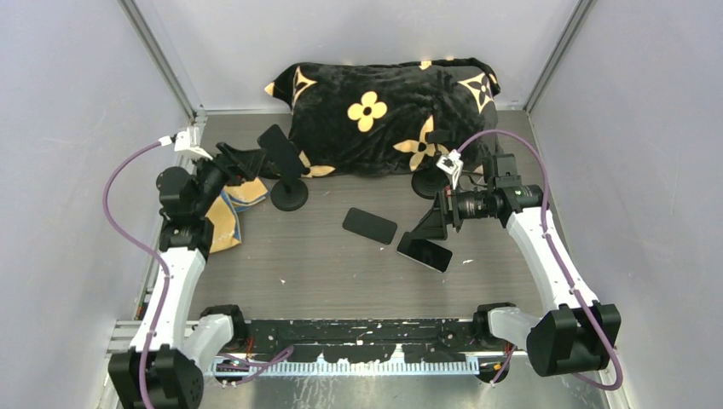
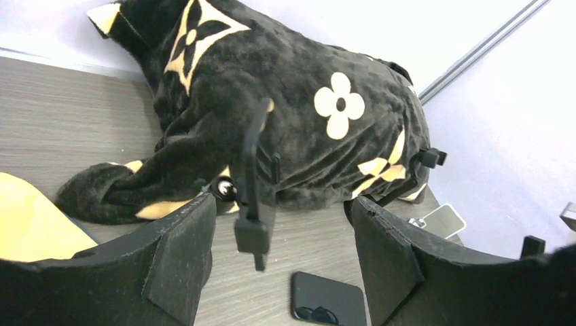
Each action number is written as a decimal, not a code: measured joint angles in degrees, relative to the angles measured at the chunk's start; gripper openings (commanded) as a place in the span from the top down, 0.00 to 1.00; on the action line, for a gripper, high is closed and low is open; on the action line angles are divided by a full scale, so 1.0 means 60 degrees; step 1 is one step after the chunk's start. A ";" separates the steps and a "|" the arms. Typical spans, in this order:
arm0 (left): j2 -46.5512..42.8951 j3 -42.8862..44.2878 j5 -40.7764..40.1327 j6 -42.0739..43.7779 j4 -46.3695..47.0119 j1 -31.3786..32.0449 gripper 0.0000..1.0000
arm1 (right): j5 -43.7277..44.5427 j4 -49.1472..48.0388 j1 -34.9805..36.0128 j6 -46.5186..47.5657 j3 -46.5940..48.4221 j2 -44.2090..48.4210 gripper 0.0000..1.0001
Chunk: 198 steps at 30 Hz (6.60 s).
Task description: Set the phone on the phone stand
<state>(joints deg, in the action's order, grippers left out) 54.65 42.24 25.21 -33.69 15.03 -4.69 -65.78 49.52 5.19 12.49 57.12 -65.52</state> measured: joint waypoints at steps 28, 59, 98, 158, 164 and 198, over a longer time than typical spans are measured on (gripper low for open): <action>-0.2095 -0.0590 -0.0280 -0.2310 -0.4109 0.0000 0.15 | 0.5446 0.0594 -0.0528 0.0506 0.3253 -0.0627 0.00; -0.1836 -0.0688 -0.0117 -0.2350 -0.4845 0.0000 0.17 | 0.7136 -0.0073 -0.0696 -0.1293 0.7650 -0.5464 0.02; -0.1563 -0.0688 0.0168 -0.2572 -0.4834 0.0000 0.18 | 0.6124 0.1344 -0.1384 0.0433 0.9836 -0.7970 0.73; -0.1209 -0.0758 0.0885 -0.3402 -0.4375 0.0000 0.20 | 0.8193 -0.0940 0.2055 -0.1938 0.7118 -0.5898 0.91; -0.1122 -0.0823 0.1024 -0.3632 -0.4244 0.0000 0.21 | 0.7912 -0.1133 0.2055 -0.2120 0.6685 -0.5894 0.74; 0.3009 -0.0721 -0.3344 -0.6091 -0.2827 0.7202 0.25 | 0.4335 -0.0466 0.0051 0.0219 0.1013 -0.1767 0.00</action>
<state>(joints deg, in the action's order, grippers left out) 72.71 37.91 5.15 -70.24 -1.93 38.52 -39.77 46.72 5.50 13.80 63.20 -76.12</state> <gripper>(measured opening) 0.751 0.995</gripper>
